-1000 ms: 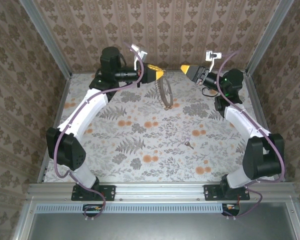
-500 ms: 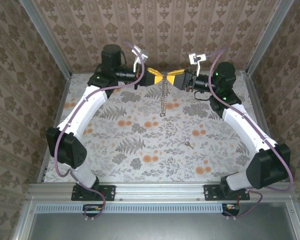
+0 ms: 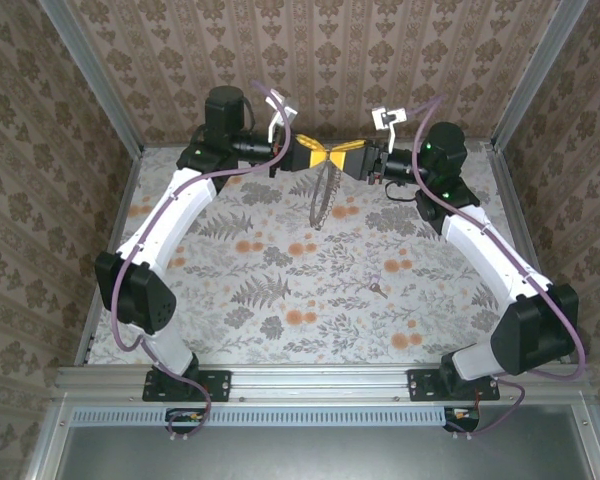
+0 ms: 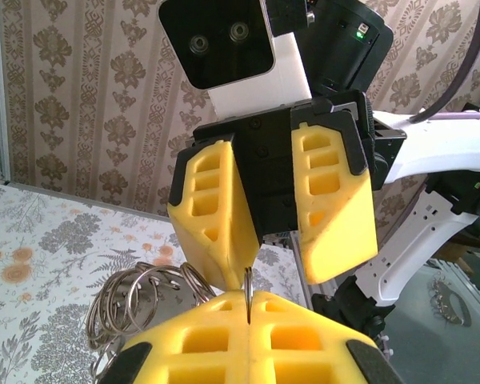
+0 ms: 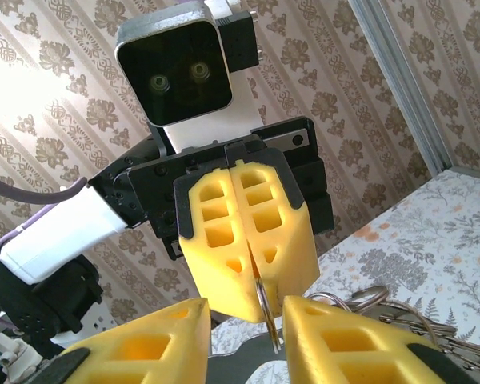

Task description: Put the keys on the keyring

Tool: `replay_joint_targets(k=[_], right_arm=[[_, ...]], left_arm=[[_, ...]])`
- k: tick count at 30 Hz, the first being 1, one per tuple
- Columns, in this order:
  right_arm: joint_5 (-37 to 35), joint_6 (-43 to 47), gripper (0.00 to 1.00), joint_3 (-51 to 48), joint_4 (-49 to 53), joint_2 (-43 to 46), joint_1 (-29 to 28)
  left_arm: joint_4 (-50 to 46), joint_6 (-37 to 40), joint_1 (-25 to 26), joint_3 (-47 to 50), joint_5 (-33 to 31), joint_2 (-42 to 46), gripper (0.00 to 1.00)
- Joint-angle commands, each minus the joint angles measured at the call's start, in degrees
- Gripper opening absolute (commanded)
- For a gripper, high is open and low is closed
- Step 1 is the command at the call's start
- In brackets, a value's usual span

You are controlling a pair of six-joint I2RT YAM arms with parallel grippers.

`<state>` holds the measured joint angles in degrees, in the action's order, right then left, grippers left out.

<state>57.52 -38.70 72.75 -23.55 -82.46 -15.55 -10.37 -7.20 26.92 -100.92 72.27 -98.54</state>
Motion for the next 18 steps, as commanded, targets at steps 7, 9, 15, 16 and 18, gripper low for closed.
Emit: replay_joint_targets(k=[7,9,15,16,18], right_arm=[[1.3,1.0,0.10,1.8,0.1,-1.3,-0.6],[1.4,1.1,0.08,1.8,0.1,-1.4,-0.6],[-0.1,2.3,0.00,1.3,-0.7,-1.5,-0.4],[-0.7,2.2,0.00,0.9,-1.9,-1.3,-0.1],[-1.6,1.6,0.00,0.1,-4.3,-1.1,0.5]], left_arm=[[0.8,1.1,-0.2,-2.6,1.8,-0.3,0.00],[0.6,1.1,-0.1,-2.7,1.8,-0.5,0.00],[0.5,0.1,0.2,-3.2,-1.6,-0.5,0.07],[1.4,-0.7,0.1,-2.7,-3.7,0.0,0.20],[5.1,-3.5,-0.4,-0.2,-8.8,1.7,0.32]])
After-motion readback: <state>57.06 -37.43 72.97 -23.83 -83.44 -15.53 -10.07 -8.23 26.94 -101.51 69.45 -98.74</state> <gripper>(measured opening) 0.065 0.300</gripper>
